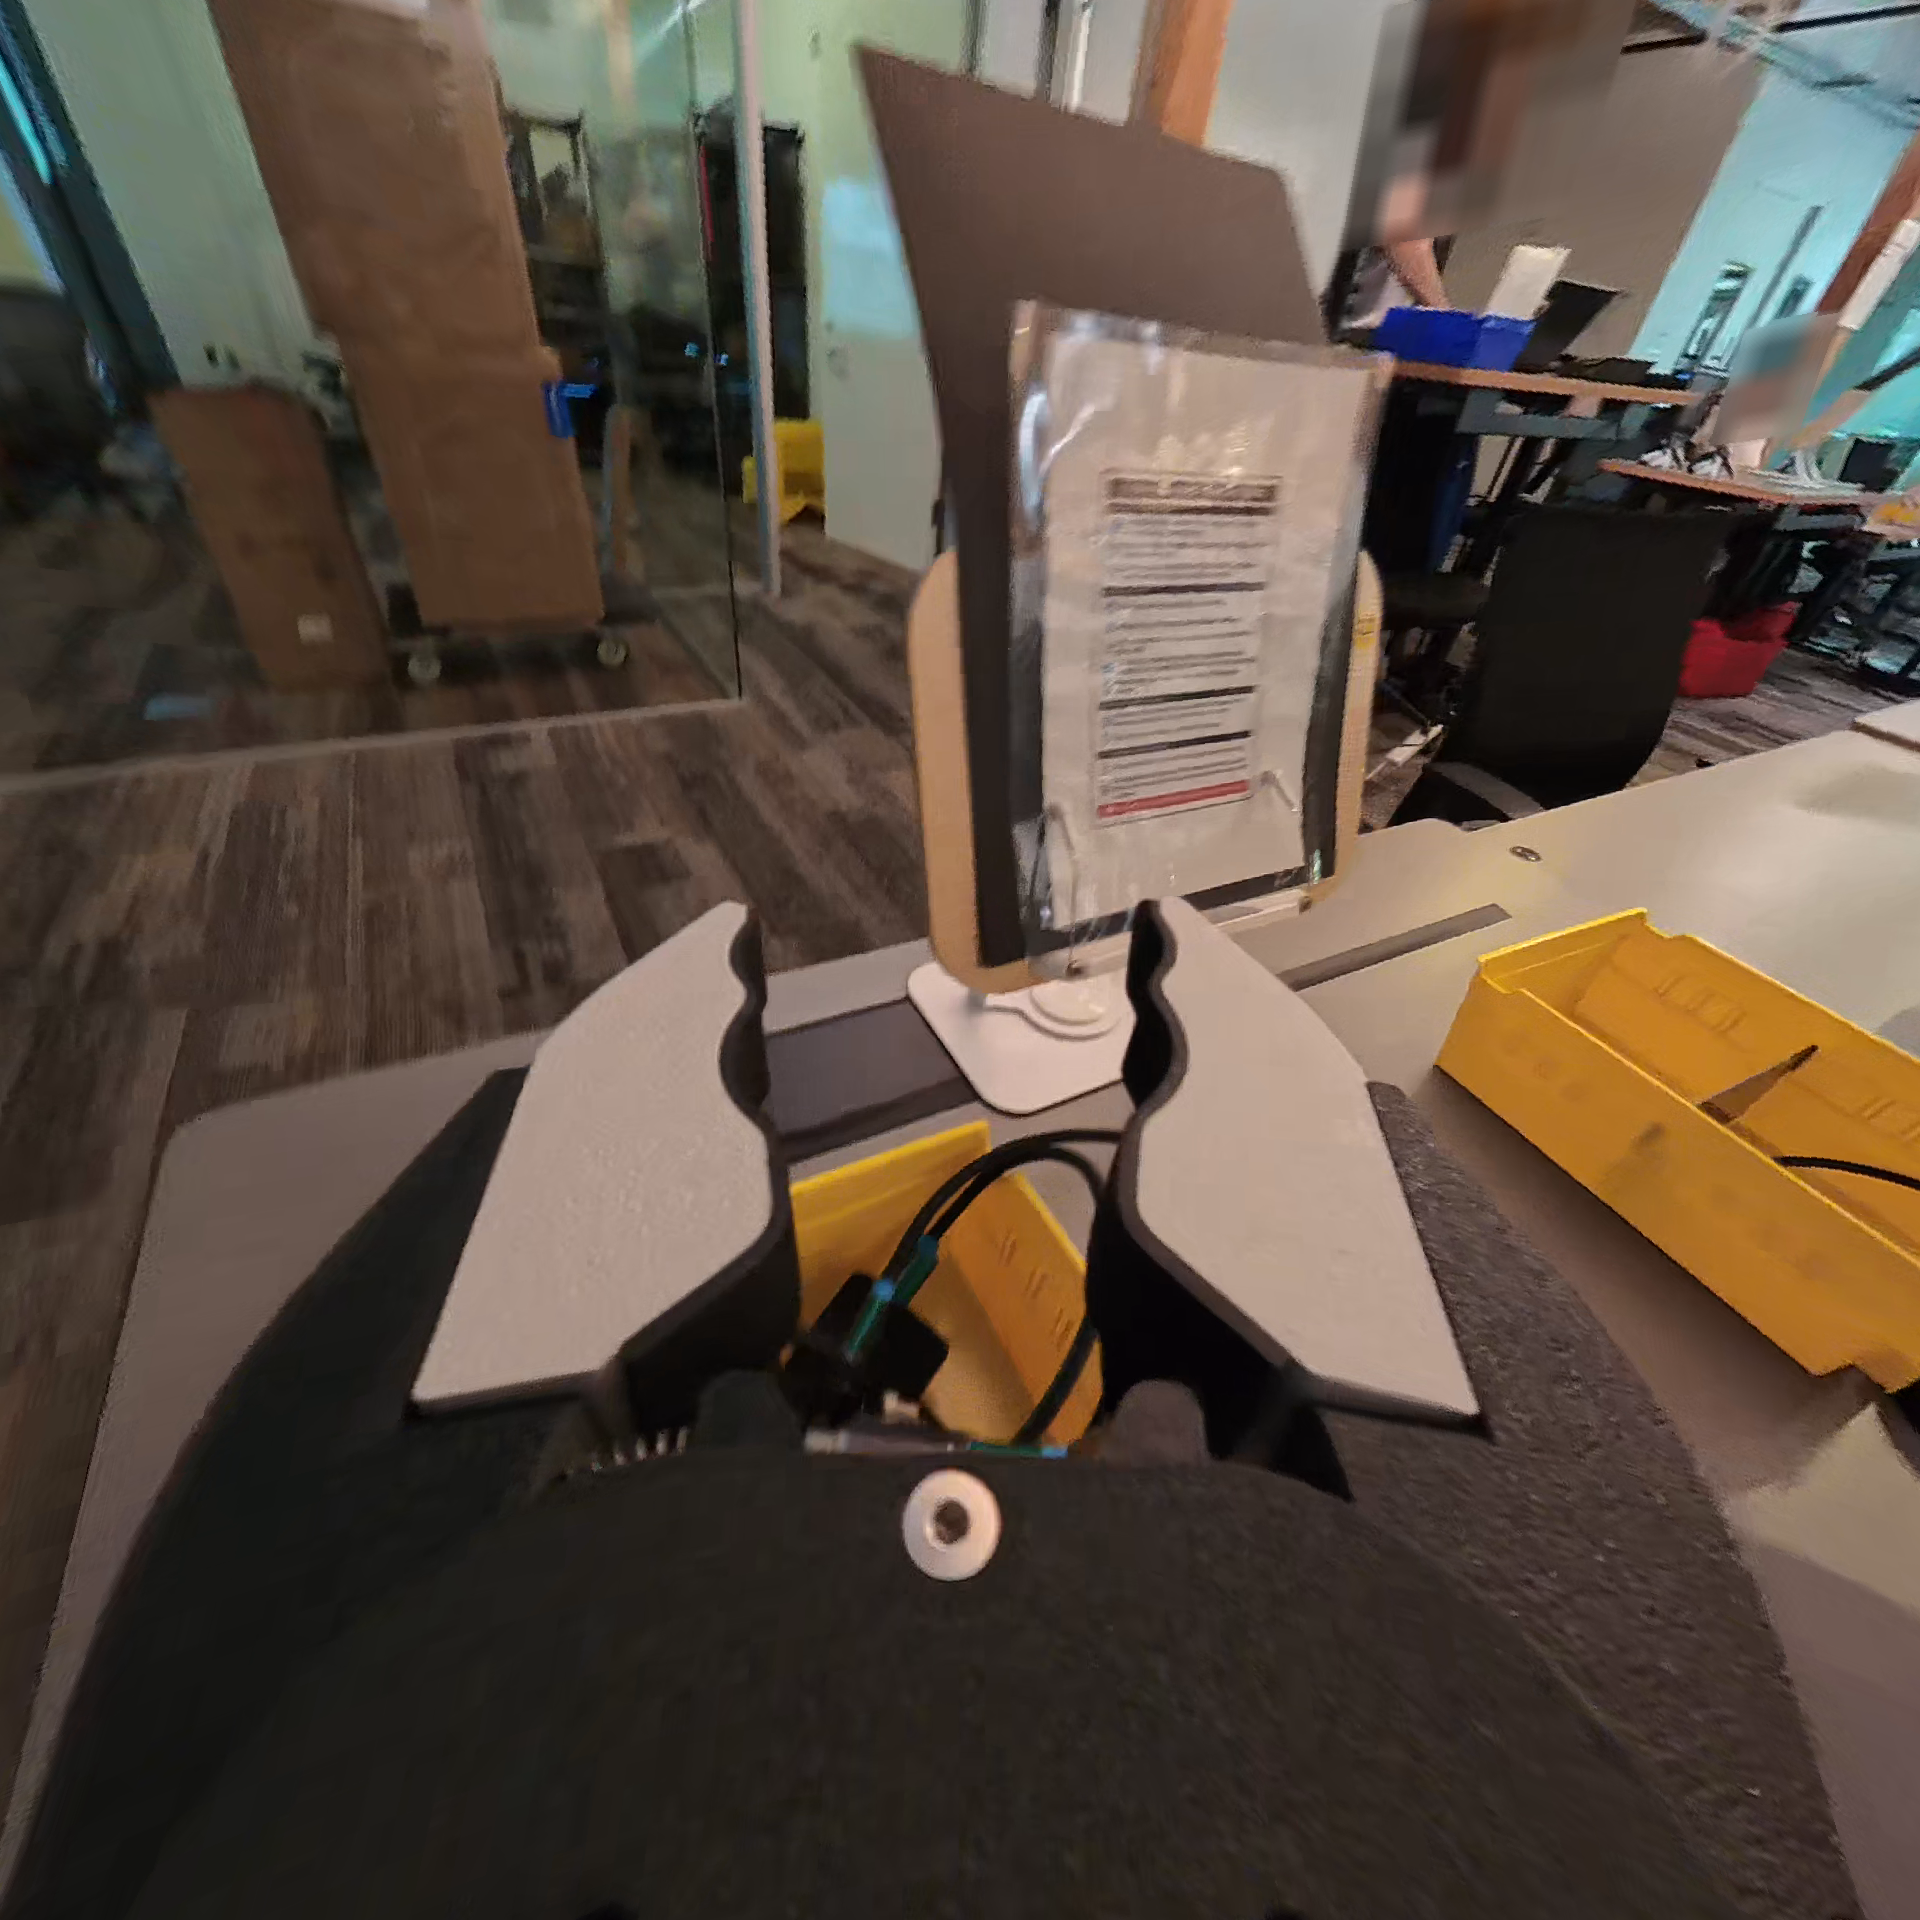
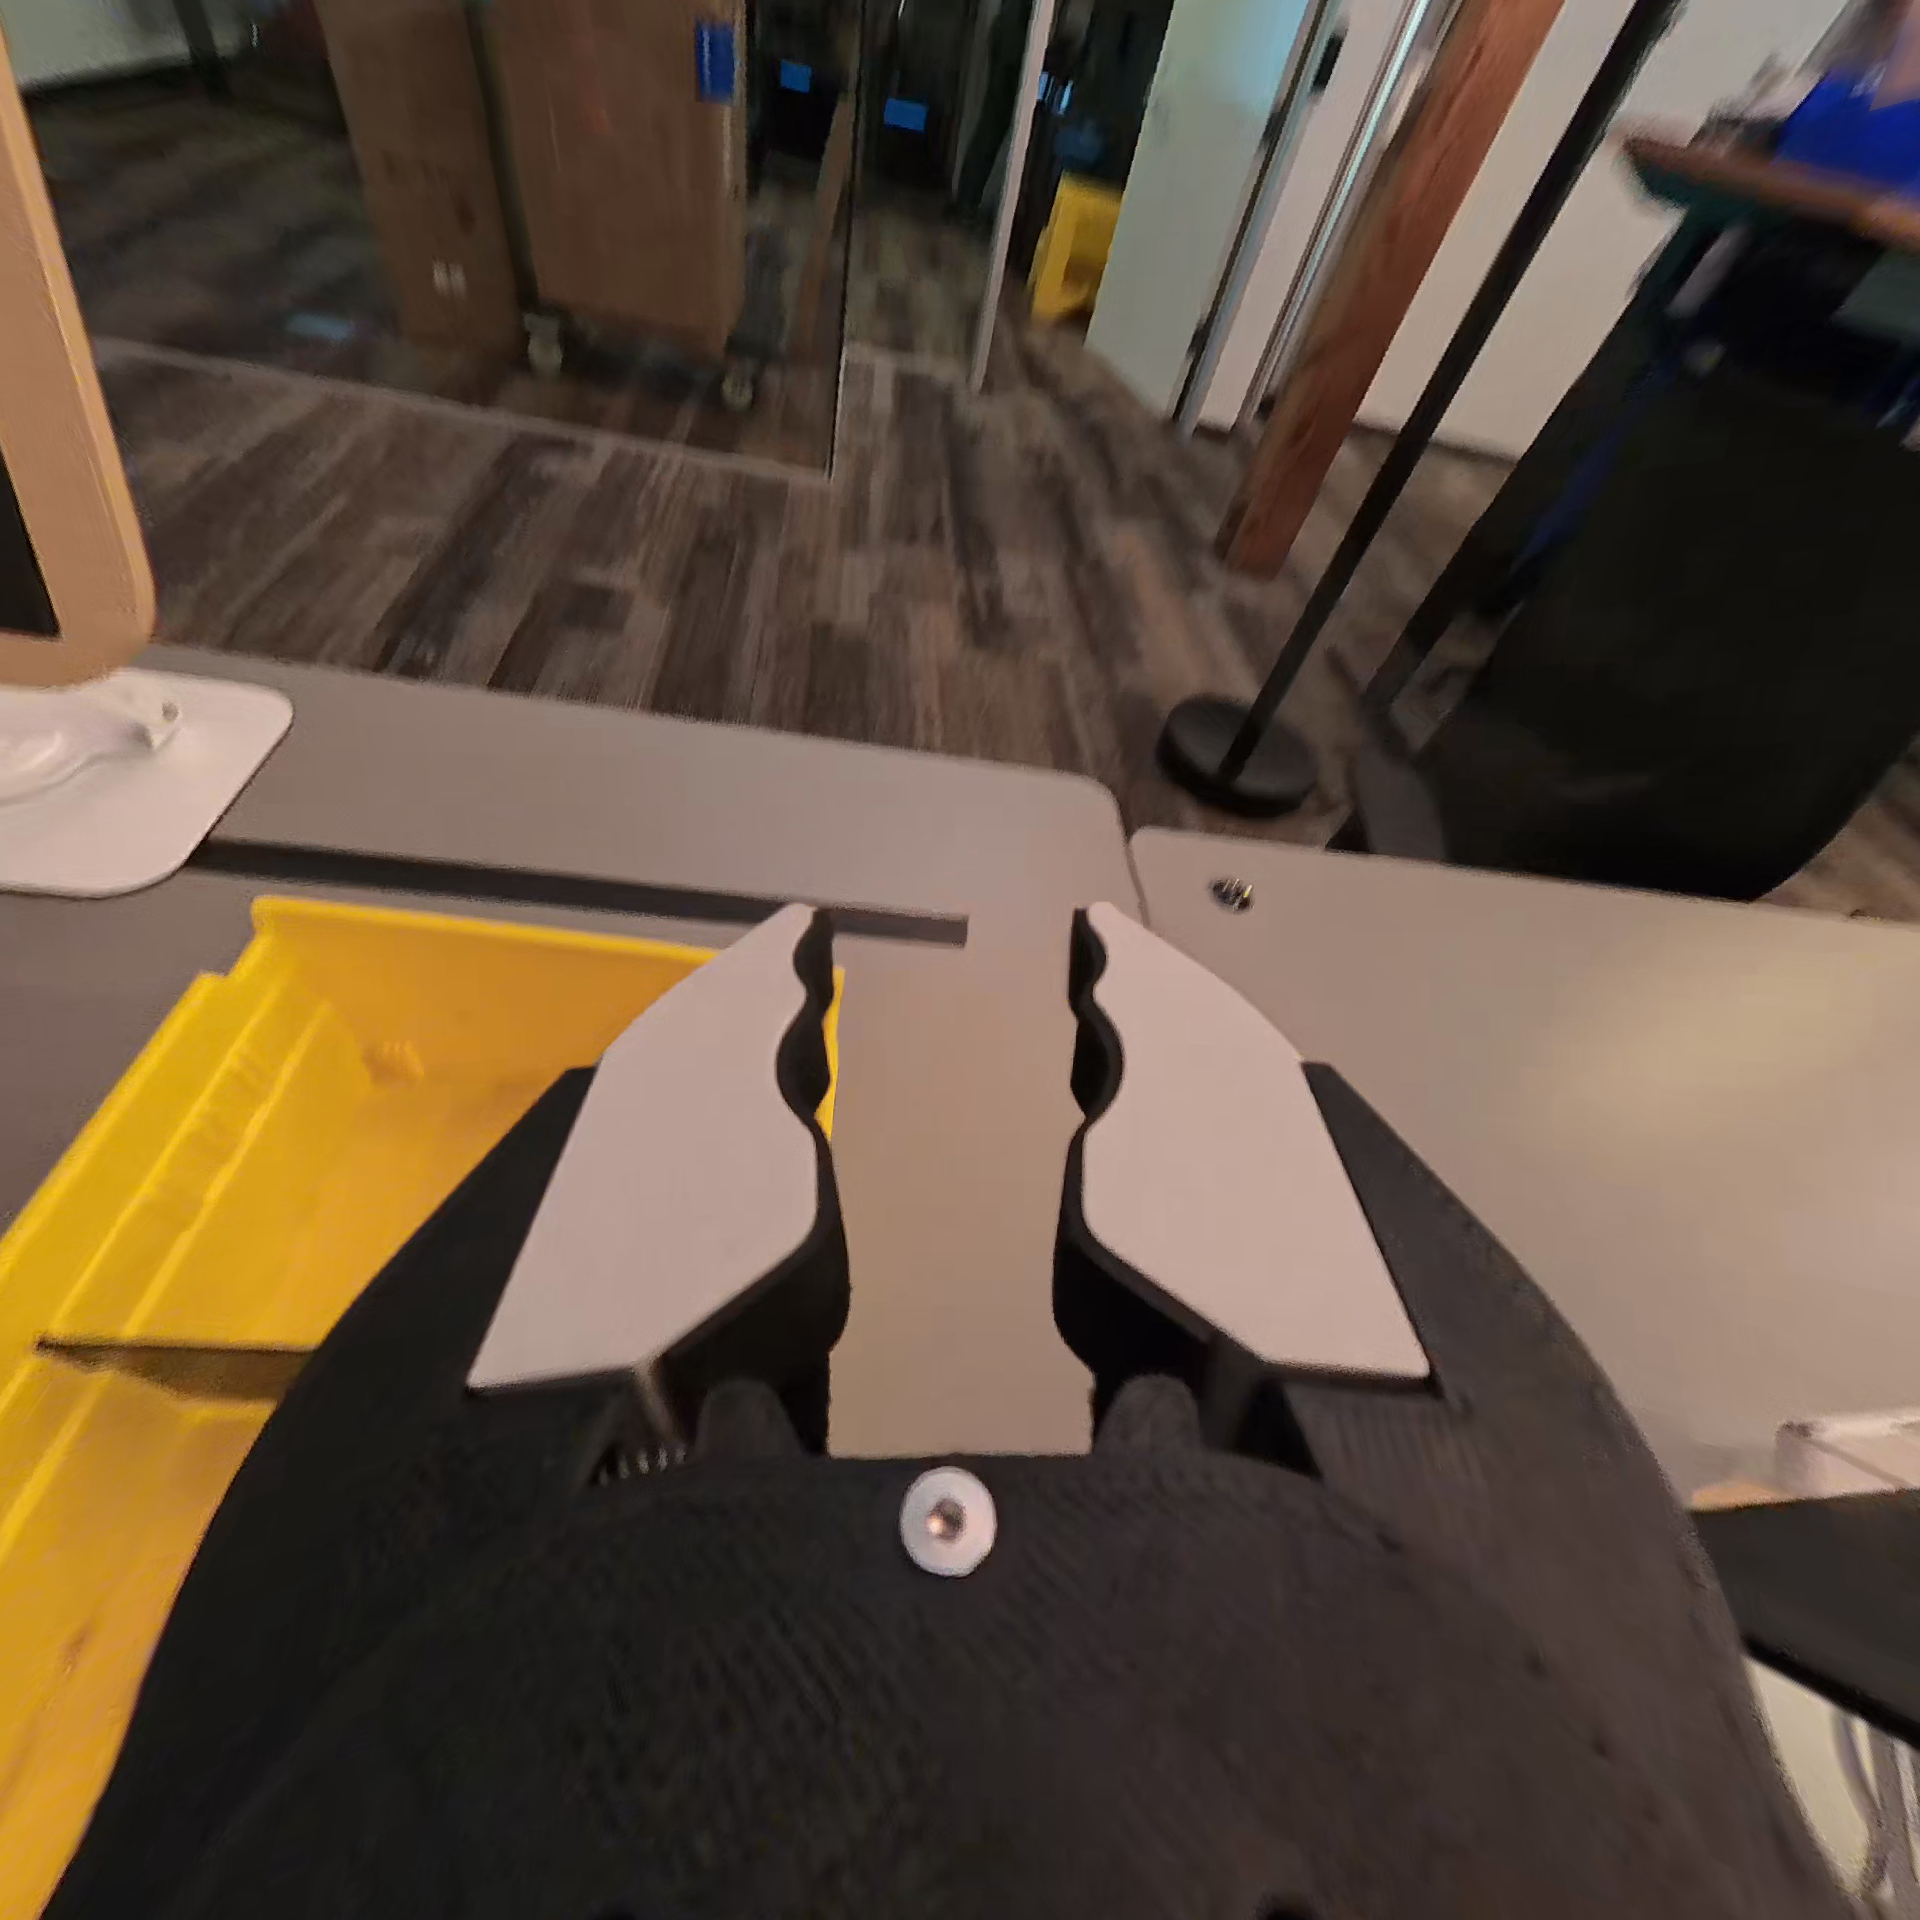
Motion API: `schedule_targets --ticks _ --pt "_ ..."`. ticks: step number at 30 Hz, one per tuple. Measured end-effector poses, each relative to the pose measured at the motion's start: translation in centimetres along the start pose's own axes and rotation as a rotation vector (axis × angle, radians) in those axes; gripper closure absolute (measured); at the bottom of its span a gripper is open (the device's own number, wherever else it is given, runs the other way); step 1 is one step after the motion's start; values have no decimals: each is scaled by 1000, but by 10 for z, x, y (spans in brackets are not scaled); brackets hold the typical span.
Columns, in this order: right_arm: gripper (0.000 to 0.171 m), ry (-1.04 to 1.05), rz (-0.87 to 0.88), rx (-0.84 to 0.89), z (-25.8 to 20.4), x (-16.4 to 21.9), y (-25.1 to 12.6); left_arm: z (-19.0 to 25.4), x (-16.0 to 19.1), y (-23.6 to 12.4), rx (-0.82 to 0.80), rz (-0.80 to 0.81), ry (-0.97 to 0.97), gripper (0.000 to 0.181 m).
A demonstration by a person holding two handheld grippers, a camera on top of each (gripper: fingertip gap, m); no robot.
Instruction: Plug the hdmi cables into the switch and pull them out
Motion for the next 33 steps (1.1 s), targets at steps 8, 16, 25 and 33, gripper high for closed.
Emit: schedule_targets --ticks 8,16,25,33 --pt "105 -51 265 89 -43 -34 -11 101 20 33 83 114 265 100" --pt "85 -212 377 295 -101 -52 -17 179 57 67 76 26 411 82" --pt "78 -161 353 276 -120 -38 -8 220 111 97 115 -137 470 77" --pt "77 -147 299 292 -111 -23 -3 213 136 111 22 -160 477 76"
Point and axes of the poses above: each gripper's, where its closed fingertips meet, y out along the fingers, x out of its underside, z = x × y across the jaws, the point moved 10 cm from there along -y, back along the fingers, and after that the axes turned 12 degrees about z, right-handed, at the moved point
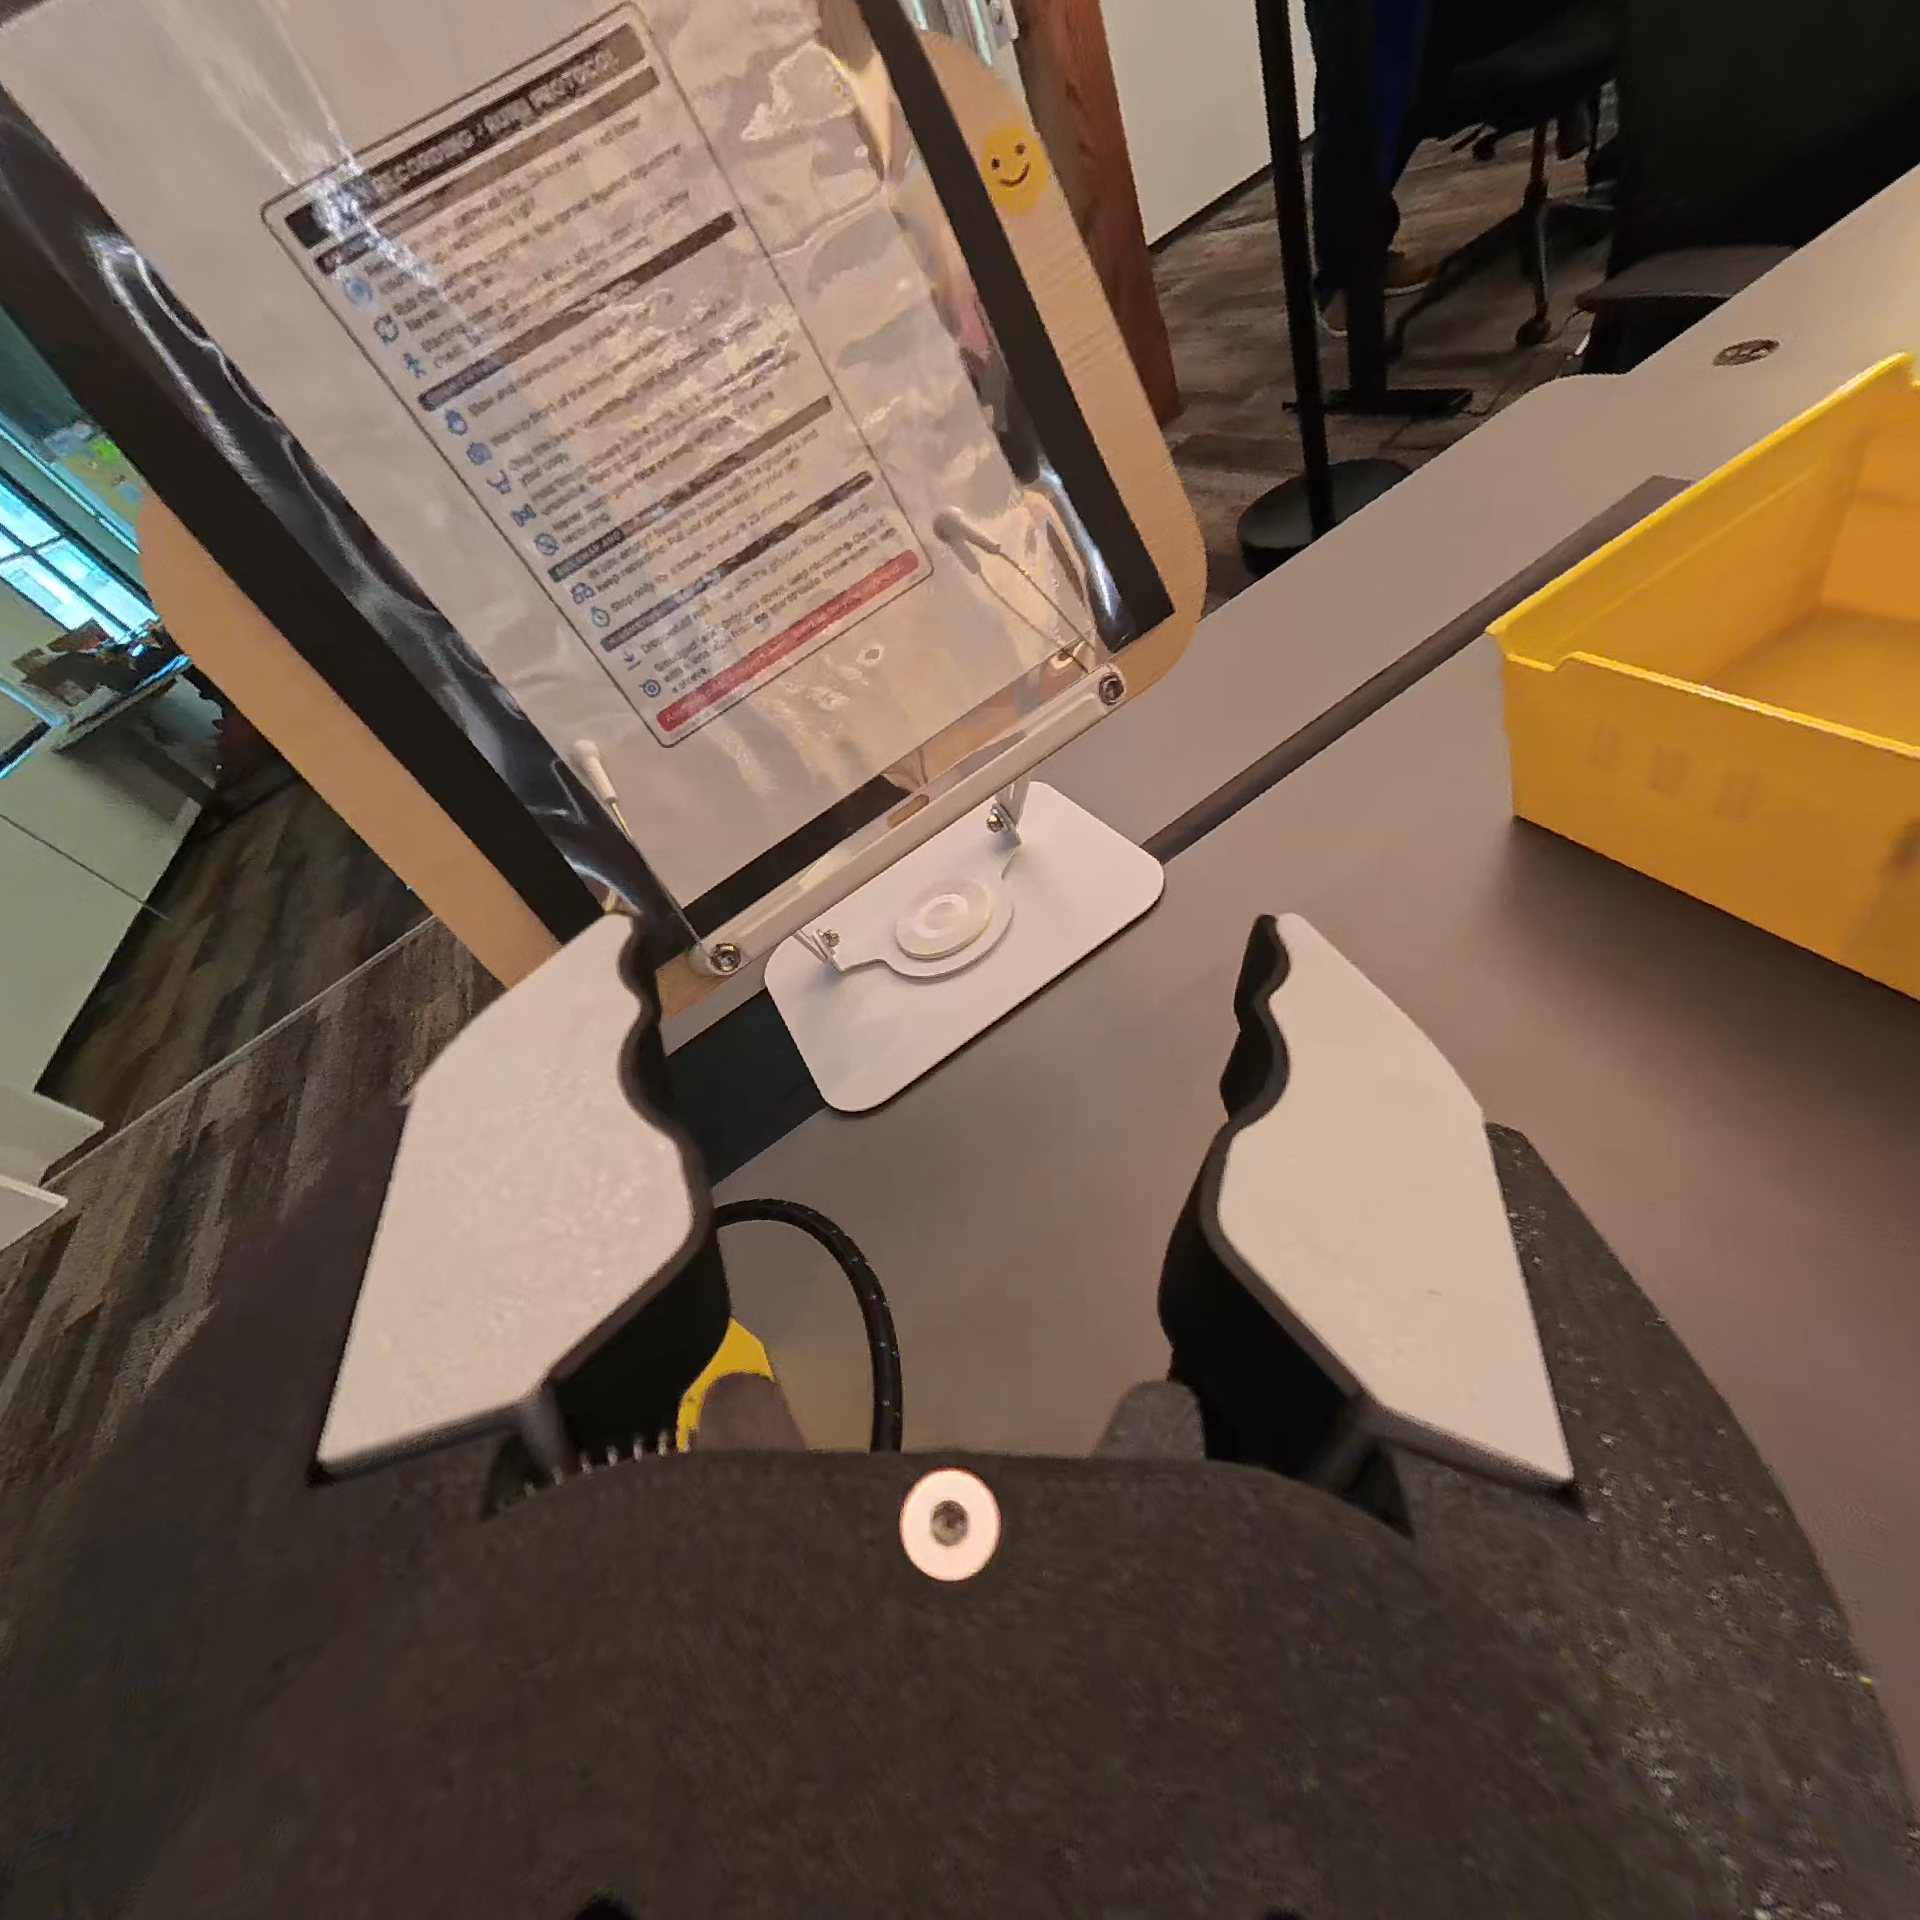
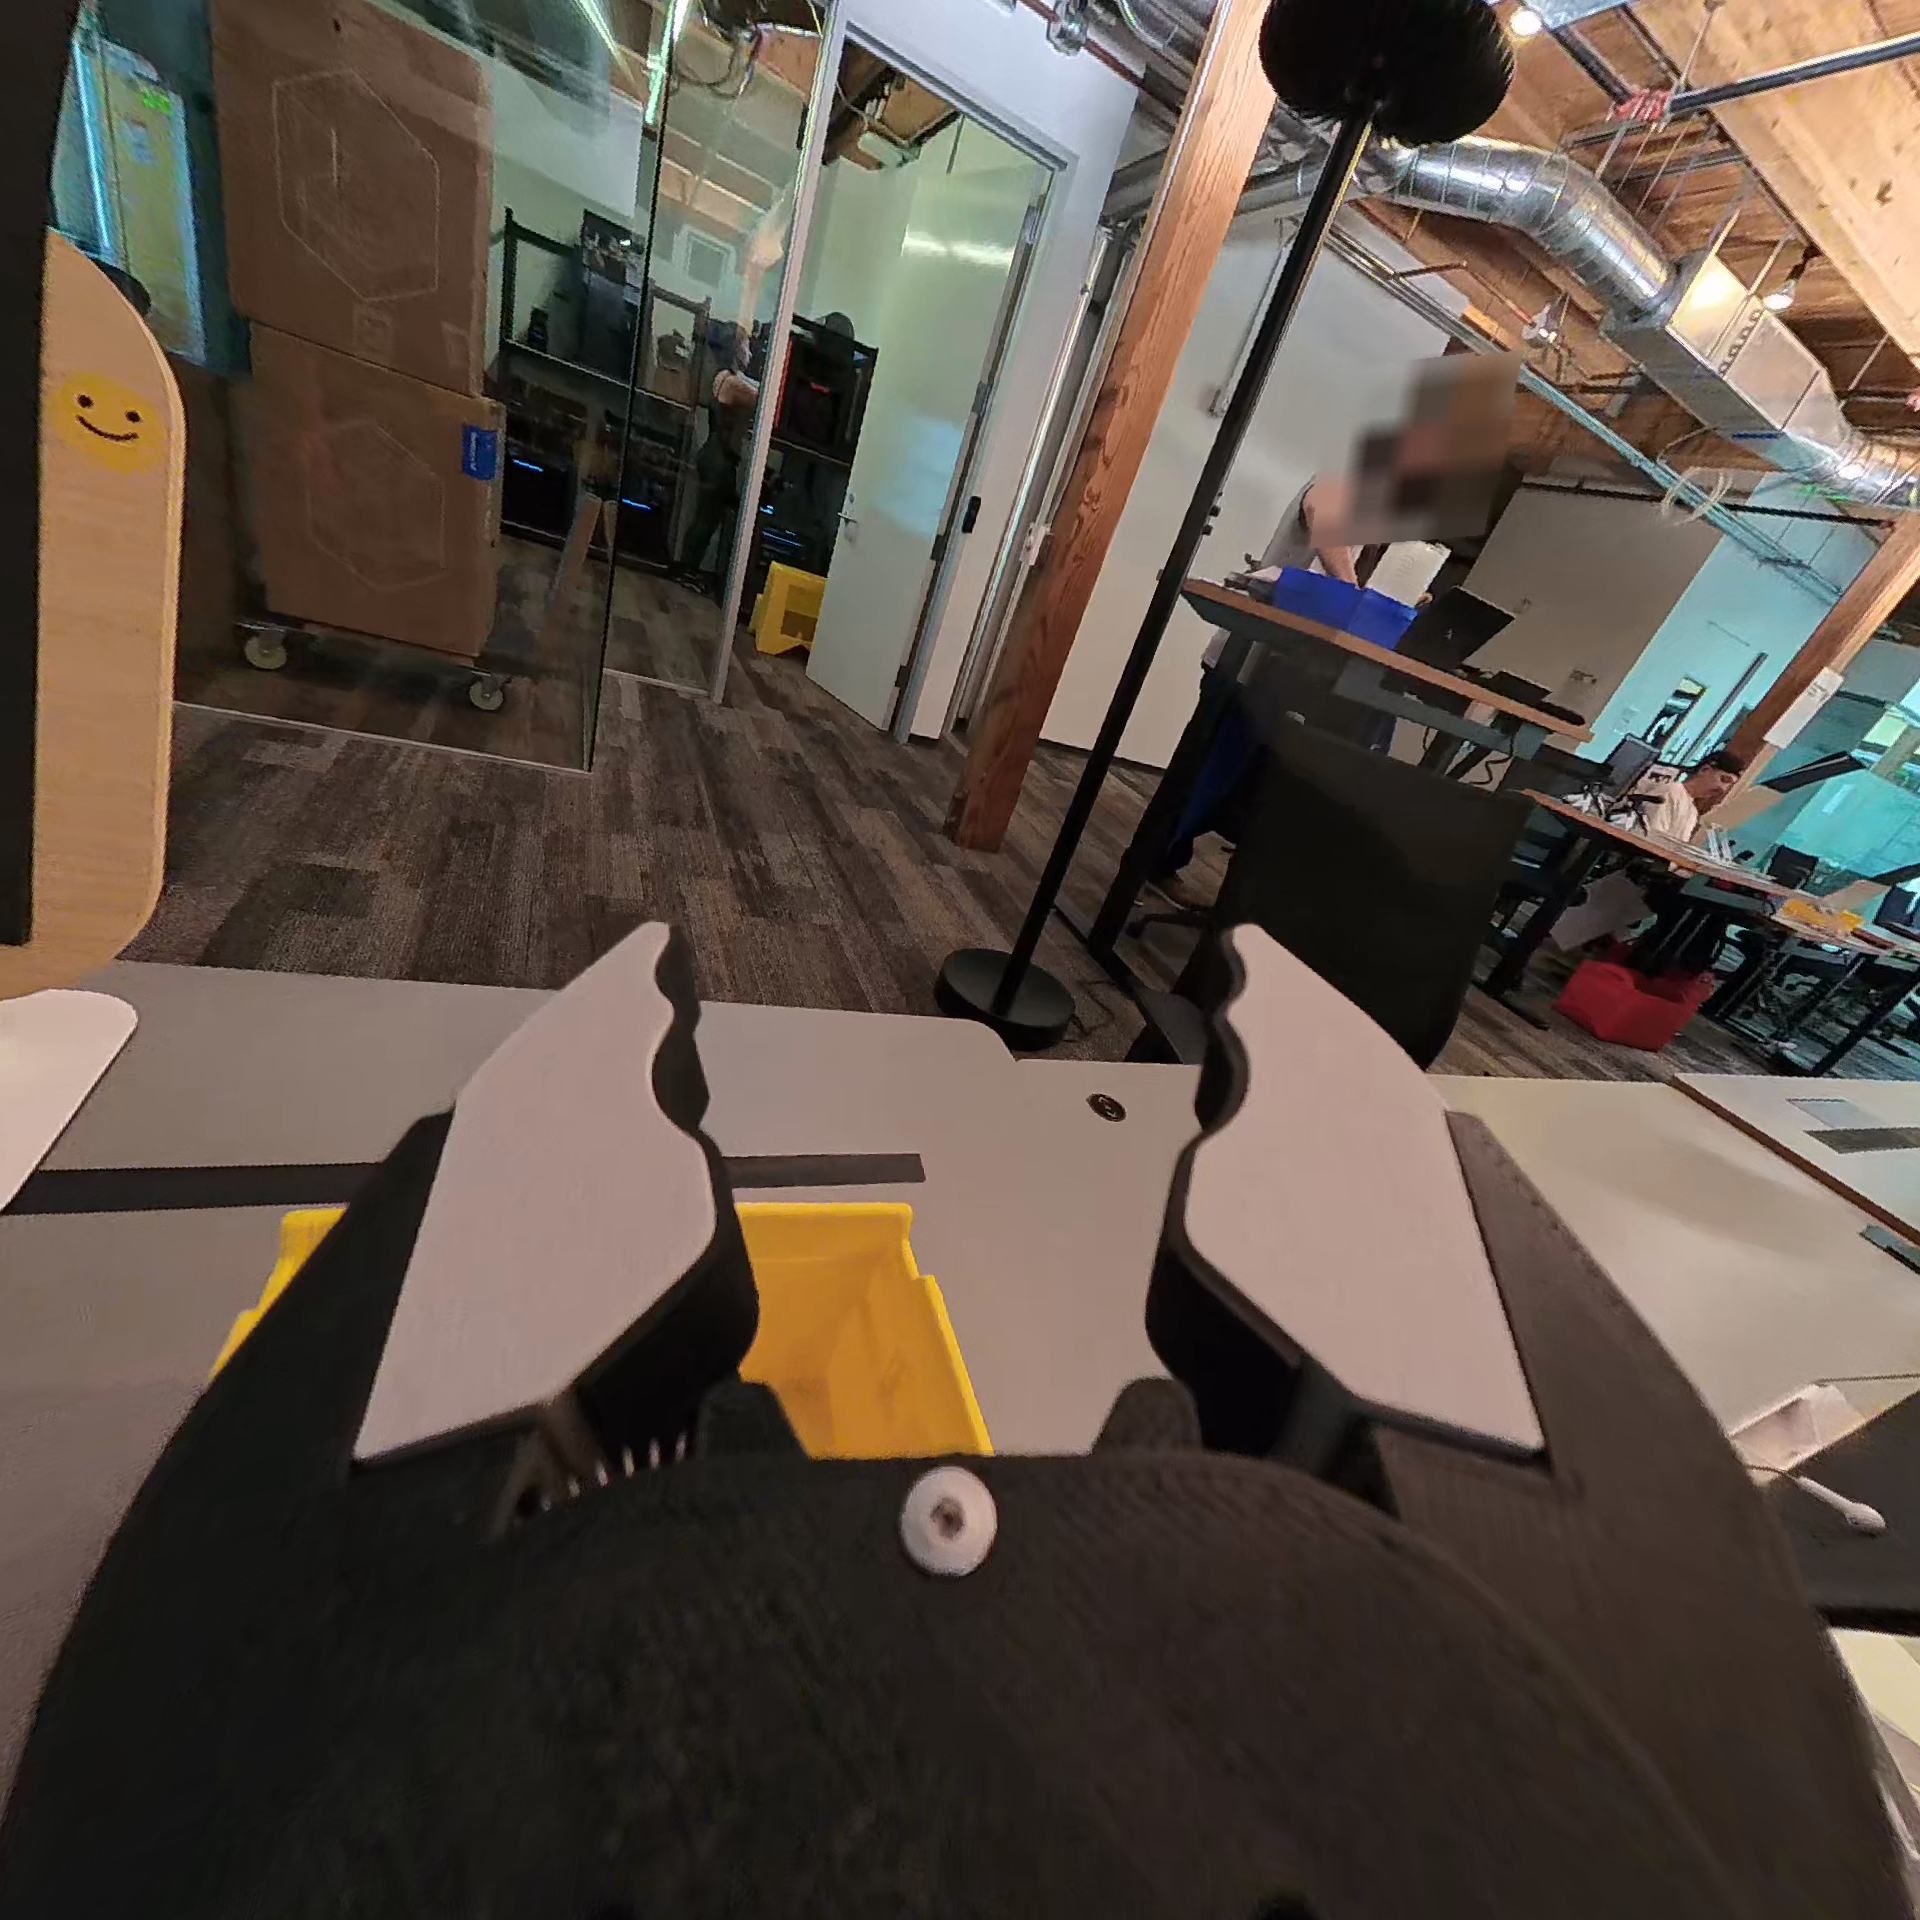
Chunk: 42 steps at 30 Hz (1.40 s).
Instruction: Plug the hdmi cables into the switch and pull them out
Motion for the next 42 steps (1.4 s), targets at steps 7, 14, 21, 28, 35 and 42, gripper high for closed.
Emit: schedule_targets --ticks 7,14,21,28,35,42 --pt "76 -9 -22 -3 -7 5 0 -3 9 1 -31 -12 -62 72" --pt "74 -17 -20 -17 -14 5 -1 -4 20 2 -41 -33 -89 64" --pt "70 -13 -42 -46 -22 9 2 -2 26 5 -70 -19 -94 53" --pt "66 -8 -46 -76 -29 7 2 3 32 10 -121 -22 -54 37" --pt "58 2 -64 -111 -36 4 1 3 36 11 -129 -30 -48 36" --pt "46 28 -74 -127 -38 1 -1 1 35 9 -133 -11 -70 36"
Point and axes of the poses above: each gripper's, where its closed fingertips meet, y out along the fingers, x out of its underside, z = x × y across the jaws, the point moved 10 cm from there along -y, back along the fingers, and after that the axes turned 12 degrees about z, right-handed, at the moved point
